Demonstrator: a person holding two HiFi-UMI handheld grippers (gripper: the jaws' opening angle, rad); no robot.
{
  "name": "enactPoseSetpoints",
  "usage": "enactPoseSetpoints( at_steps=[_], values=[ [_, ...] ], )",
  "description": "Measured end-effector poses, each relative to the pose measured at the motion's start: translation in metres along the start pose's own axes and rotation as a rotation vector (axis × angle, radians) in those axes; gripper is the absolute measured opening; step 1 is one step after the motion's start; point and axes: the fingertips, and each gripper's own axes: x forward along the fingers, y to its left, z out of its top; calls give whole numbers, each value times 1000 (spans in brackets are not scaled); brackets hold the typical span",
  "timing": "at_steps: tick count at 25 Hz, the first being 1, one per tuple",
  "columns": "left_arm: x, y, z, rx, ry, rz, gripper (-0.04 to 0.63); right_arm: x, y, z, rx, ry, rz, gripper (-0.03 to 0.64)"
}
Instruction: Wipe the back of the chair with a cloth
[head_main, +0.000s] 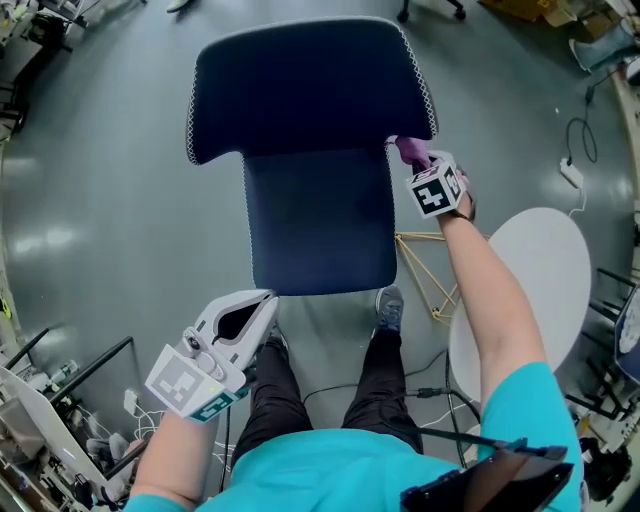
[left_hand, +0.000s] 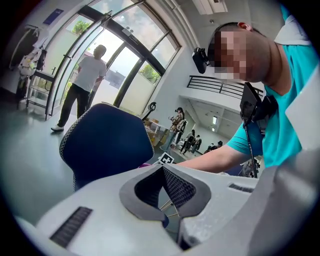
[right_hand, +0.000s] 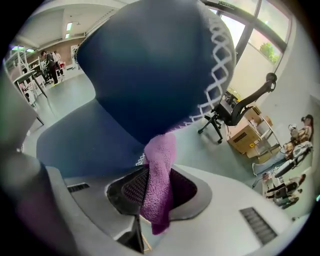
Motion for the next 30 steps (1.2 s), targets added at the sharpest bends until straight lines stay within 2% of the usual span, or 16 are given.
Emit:
enactPoseSetpoints(
  at_steps=[14,18,24,30],
  values=[
    [-106,-27,98,60,-113,36,3,-135,50,41,16,-18,76,84],
    [-140,-34,127,79,-137,39,3,-185,60,66,32,-51,96,84],
    [-170,-35,178,119,-220,42,3,-244,51,107,65,-120,109,84],
    [-216,-30,218,121,-283,54,3,-299,63,145,124,-169,147,86]
  ],
)
